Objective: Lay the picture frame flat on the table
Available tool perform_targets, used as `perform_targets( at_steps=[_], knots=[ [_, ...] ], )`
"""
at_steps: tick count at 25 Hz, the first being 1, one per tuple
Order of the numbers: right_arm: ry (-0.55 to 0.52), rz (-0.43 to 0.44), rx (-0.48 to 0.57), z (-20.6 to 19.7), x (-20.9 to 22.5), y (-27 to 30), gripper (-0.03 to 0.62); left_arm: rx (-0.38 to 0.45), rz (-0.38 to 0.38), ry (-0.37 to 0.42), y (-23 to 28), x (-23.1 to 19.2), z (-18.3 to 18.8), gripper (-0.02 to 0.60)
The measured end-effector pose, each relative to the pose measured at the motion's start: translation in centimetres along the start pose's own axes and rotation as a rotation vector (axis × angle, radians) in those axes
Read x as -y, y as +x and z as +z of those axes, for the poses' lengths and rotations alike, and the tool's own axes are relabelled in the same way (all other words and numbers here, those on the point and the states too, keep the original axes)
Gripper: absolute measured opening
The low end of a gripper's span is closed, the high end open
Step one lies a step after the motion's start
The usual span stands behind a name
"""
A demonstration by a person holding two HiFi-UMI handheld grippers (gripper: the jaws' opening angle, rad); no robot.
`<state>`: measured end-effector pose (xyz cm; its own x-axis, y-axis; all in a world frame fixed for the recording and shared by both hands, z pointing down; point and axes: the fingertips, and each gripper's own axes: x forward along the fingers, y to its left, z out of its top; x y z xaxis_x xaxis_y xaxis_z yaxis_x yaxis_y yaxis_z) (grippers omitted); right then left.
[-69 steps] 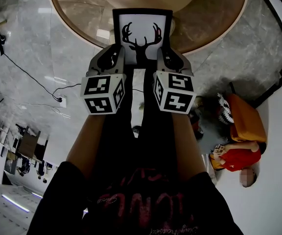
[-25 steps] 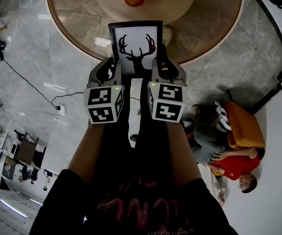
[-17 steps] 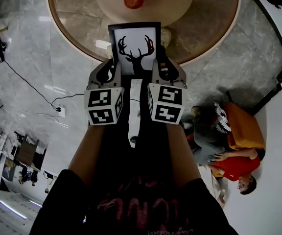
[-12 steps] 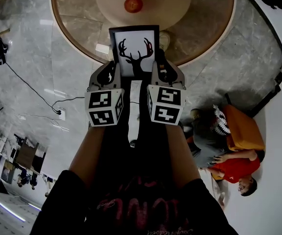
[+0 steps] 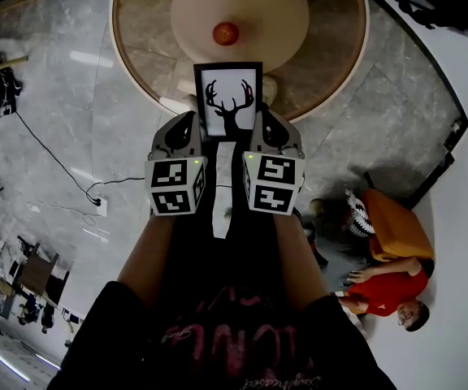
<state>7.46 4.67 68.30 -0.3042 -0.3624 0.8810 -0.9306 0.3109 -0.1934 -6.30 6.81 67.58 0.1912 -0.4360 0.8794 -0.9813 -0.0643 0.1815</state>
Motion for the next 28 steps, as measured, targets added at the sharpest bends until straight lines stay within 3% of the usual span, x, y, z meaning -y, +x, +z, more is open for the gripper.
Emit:
perform_targets(
  at_steps=[15,22,28],
  knots=[
    [-0.076,-0.041,0.241,12.0,-5.2,-10.9,0.021,0.246,-0.037,0.136,-11.1,-1.4,12.5,0.009],
    [-0.071,-0.073,0.320,14.8,-6.8,-15.1,0.020,0.326,-0.042,0.162,-16.2,-1.3,14.7,0.009],
    [-0.039,-0.081,0.342,15.1,-8.2,-17.3,0.020,0.334,-0.052,0.135,-18.7,-1.7,14.5,0.009]
  ],
)
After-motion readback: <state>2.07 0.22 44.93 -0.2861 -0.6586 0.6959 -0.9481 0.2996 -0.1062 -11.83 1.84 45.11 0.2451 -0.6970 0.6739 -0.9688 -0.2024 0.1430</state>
